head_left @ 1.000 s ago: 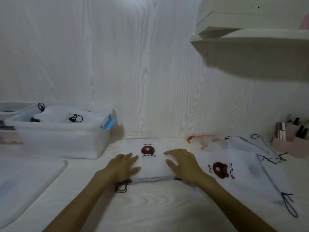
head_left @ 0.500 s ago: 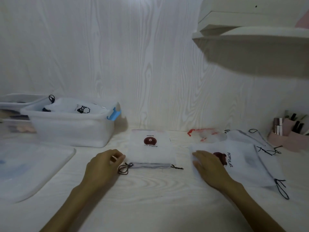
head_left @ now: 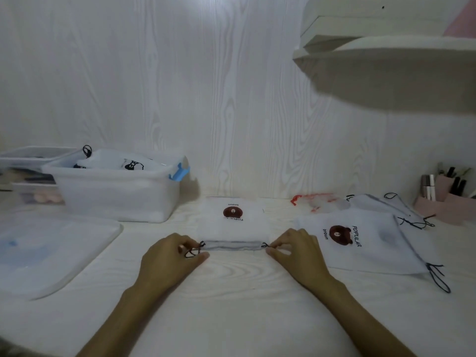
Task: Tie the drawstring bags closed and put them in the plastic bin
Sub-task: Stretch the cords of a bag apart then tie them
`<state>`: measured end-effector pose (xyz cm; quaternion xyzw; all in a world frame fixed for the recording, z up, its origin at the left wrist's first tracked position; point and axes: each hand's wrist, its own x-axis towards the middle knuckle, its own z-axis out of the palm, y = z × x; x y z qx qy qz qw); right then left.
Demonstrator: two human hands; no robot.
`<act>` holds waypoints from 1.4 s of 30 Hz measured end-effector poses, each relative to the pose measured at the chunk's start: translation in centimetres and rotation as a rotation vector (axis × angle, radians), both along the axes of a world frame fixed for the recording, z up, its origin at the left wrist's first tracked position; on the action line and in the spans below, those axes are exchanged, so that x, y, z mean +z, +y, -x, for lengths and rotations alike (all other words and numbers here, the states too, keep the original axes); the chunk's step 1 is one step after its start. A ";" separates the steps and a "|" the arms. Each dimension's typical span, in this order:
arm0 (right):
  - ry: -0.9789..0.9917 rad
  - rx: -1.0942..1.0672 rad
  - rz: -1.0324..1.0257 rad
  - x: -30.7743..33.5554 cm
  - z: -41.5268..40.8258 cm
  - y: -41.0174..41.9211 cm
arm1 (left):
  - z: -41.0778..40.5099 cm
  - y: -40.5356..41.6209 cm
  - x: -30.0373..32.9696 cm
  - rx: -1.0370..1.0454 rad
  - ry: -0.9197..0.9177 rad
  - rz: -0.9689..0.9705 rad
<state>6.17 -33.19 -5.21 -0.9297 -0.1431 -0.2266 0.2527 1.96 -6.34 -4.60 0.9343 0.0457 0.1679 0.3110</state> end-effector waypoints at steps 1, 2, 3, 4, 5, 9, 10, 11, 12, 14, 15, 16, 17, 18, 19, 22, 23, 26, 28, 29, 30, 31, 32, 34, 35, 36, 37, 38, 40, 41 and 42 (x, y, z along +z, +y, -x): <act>0.009 0.003 -0.049 0.0 0.1 -0.2 | -0.1 0.0 0.0 -0.011 0.007 0.020; 0.021 -0.005 -0.092 -0.1 0.1 -0.4 | -0.3 0.1 -0.2 -0.025 0.014 0.045; 0.034 -0.022 -0.131 -0.1 0.1 -0.6 | -0.4 0.3 -0.2 -0.038 0.012 0.073; 0.052 -0.038 -0.172 -0.1 0.2 -0.8 | -0.5 0.5 -0.3 -0.045 0.008 0.094; 0.068 -0.047 -0.219 0.0 0.2 -1.0 | -0.6 0.7 -0.5 -0.048 0.005 0.107; 0.124 -0.049 -0.363 0.6 0.1 -1.1 | -1.1 0.8 -1.1 -0.050 -0.006 0.129; 0.143 -0.056 -0.410 0.8 0.1 -1.0 | -1.1 0.5 -1.0 -0.074 -0.032 0.221; 0.170 -0.056 -0.482 1.1 0.1 -1.0 | -1.1 0.2 -0.6 -0.113 -0.061 0.371; 0.205 -0.046 -0.567 1.3 0.2 -0.9 | -1.0 -0.2 -0.1 -0.154 -0.076 0.537; 0.286 0.012 -0.733 2.0 0.6 -0.7 | -0.6 -0.7 0.8 -0.176 -0.066 0.748; 0.334 0.047 -0.813 2.3 0.8 -0.5 | -0.5 -0.8 1.0 -0.167 -0.041 0.783; 0.385 0.092 -0.909 2.6 1.1 -0.5 | -0.5 -0.7 1.0 -0.160 -0.008 0.804; 0.438 0.149 -1.023 2.8 1.2 -0.4 | -0.5 -0.5 1.0 -0.162 0.029 0.818; 0.497 0.203 -1.145 3.1 1.3 -0.4 | -0.5 -0.4 1.0 -0.175 0.062 0.834; 0.560 0.247 -1.268 3.2 1.4 -0.5 | -0.6 -0.3 0.9 -0.191 0.083 0.847; 0.710 0.281 -1.580 3.5 1.4 -1.1 | -0.7 -0.4 0.6 -0.229 0.096 0.759; 0.730 0.286 -1.636 3.4 1.3 -1.3 | -0.7 -0.5 0.5 -0.243 0.084 0.719; 0.768 0.277 -1.660 3.3 1.2 -1.9 | -0.4 -0.7 0.1 -0.278 0.037 0.677; 0.713 0.179 -1.445 3.2 1.2 -1.9 | -0.3 -0.5 0.0 -0.262 -0.013 0.590; 0.655 0.113 -1.283 3.2 1.3 -1.7 | -0.2 -0.3 -0.1 -0.240 -0.044 0.517; 0.588 0.064 -1.151 3.2 1.3 -1.5 | -0.3 0.0 -0.2 -0.206 -0.075 0.452; 0.543 0.048 -1.069 3.2 1.3 -1.2 | -0.4 0.3 -0.3 -0.163 -0.098 0.405; 0.527 0.062 -1.033 3.2 1.4 -0.9 | -0.5 0.7 -0.4 -0.127 -0.108 0.375; 0.554 0.139 -1.040 3.2 1.5 -0.5 | -0.4 0.9 -0.5 -0.113 -0.084 0.321; 0.577 0.176 -1.056 3.2 1.6 -0.6 | -0.2 0.8 -0.5 -0.122 -0.054 0.287; 0.601 0.199 -1.060 3.3 1.5 -0.6 | -0.1 0.6 -0.6 -0.125 -0.017 0.249; 0.622 0.206 -1.049 3.2 1.5 -0.6 | 0.1 0.3 -0.6 -0.123 0.015 0.209; 0.636 0.200 -1.016 3.1 1.5 -0.6 | 0.3 0.1 -0.6 -0.112 0.034 0.175; 0.614 0.171 -0.913 2.6 1.6 -0.5 | 0.5 -0.1 -0.5 -0.083 0.009 0.186; 0.580 0.158 -0.863 2.4 1.6 -0.4 | 0.7 0.0 -0.3 -0.070 -0.032 0.229; 0.543 0.149 -0.830 2.1 1.6 -0.3 | 1.0 0.2 -0.2 -0.041 -0.081 0.264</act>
